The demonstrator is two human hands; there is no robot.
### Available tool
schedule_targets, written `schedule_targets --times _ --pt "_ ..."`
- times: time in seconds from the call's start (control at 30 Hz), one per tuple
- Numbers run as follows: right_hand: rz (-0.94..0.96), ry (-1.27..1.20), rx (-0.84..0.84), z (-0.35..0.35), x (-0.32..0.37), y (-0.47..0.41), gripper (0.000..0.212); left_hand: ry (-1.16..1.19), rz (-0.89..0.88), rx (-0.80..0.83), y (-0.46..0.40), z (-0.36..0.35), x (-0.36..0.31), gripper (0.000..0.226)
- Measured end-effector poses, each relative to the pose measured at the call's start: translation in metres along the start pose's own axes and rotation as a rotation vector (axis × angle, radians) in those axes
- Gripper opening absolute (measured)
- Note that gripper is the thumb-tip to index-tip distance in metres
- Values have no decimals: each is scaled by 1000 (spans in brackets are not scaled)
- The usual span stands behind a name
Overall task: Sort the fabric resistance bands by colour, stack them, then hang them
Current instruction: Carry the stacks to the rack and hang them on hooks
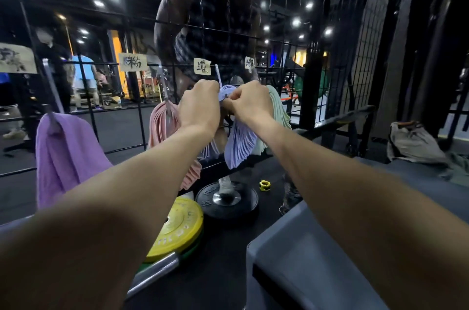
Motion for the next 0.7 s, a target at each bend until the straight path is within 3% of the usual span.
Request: schedule_targets --times 0.17,0.4,0.6,0.7 --pt "-43 -7 41 1 -1 -5 12 58 57 -32 7 -13 7 19" --pt "5 28 84 -5 -12 1 15 123 97 -18 7 -29 20 13" --pt "140 130 -98 8 -29 13 14 114 113 -30 11 -33 19 14" --pt "192 130 -38 2 -30 11 44 111 141 -28 16 -34 17 16"
Point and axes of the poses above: each hand's wrist, its own y-axis away from the middle knuckle, its own z-axis out of the back of the hand, x = y × z, the point moved 2 cm from there along -y, towards the middle knuckle, and after that the axes turned 6 degrees about y, right-handed, at the moved point
